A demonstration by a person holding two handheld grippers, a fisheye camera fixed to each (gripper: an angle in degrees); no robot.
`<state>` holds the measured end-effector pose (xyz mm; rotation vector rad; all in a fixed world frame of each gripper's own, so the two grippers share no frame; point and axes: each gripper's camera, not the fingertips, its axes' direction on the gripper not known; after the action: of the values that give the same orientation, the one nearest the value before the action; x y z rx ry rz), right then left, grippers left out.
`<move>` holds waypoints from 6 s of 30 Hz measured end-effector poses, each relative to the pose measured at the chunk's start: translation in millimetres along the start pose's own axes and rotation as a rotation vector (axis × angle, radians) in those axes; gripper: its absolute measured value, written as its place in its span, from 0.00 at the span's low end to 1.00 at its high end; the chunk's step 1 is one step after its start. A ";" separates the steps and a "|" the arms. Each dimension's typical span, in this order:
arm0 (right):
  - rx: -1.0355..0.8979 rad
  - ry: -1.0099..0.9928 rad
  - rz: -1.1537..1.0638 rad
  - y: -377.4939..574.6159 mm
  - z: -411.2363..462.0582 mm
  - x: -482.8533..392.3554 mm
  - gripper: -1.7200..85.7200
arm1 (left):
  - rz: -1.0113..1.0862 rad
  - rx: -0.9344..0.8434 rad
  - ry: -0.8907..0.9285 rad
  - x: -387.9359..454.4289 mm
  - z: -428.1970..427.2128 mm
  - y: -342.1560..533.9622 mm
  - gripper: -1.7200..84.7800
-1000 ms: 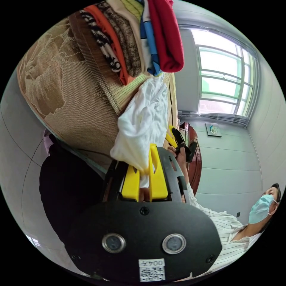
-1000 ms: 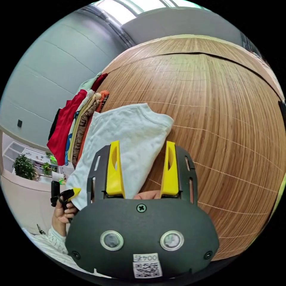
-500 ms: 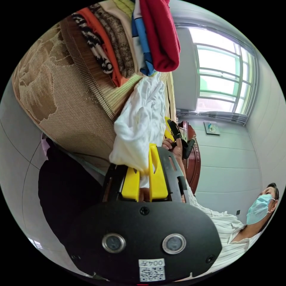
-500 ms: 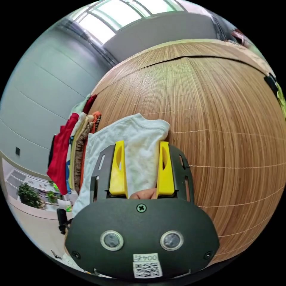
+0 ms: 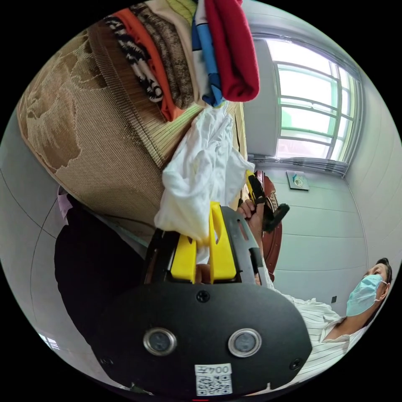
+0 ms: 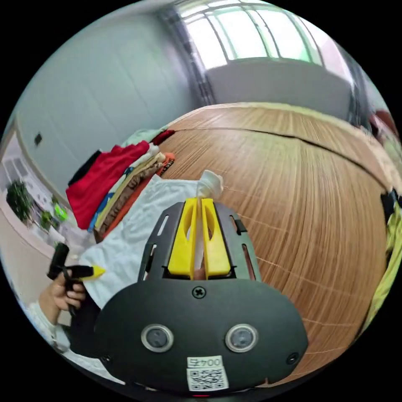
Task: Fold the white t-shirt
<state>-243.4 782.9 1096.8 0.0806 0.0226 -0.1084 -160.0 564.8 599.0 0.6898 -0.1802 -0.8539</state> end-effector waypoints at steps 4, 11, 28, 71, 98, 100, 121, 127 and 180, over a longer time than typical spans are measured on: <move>-0.083 0.445 -0.608 31.1 37.8 -135.9 0.04 | -0.009 0.009 0.004 -1.0 0.5 -1.3 0.09; 0.072 0.773 -0.688 72.9 70.9 -153.6 0.13 | -0.007 0.012 0.016 0.5 0.0 -7.2 0.09; -0.218 -0.024 0.158 43.0 11.1 92.2 0.18 | -0.037 0.009 0.057 -11.6 -3.5 -25.3 0.09; -0.262 -0.823 0.331 26.9 77.4 320.3 0.16 | -0.051 0.006 0.122 -44.6 -44.7 -43.5 0.09; 0.030 -0.292 -0.316 -150.9 -177.7 58.6 0.04 | 0.499 0.265 0.047 119.4 -216.0 28.0 0.09; 0.068 -0.320 -0.325 -181.3 -169.8 30.3 0.04 | 0.537 0.307 0.008 130.5 -247.6 17.6 0.09; -0.208 -0.511 0.196 -228.9 159.1 21.2 0.10 | 0.189 0.294 0.113 -33.7 -346.1 -118.1 0.11; -0.002 -0.492 0.173 -198.2 76.9 34.0 0.10 | 0.157 0.355 0.405 -33.1 -358.2 -91.8 0.22; -0.851 0.419 -0.141 75.7 -6.8 125.7 0.01 | 1.244 -0.476 -0.927 349.5 313.4 191.9 0.03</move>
<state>-110.3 845.1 1092.6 -0.7509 0.4894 -0.2135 62.2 239.7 918.7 -0.3602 -1.0696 0.0825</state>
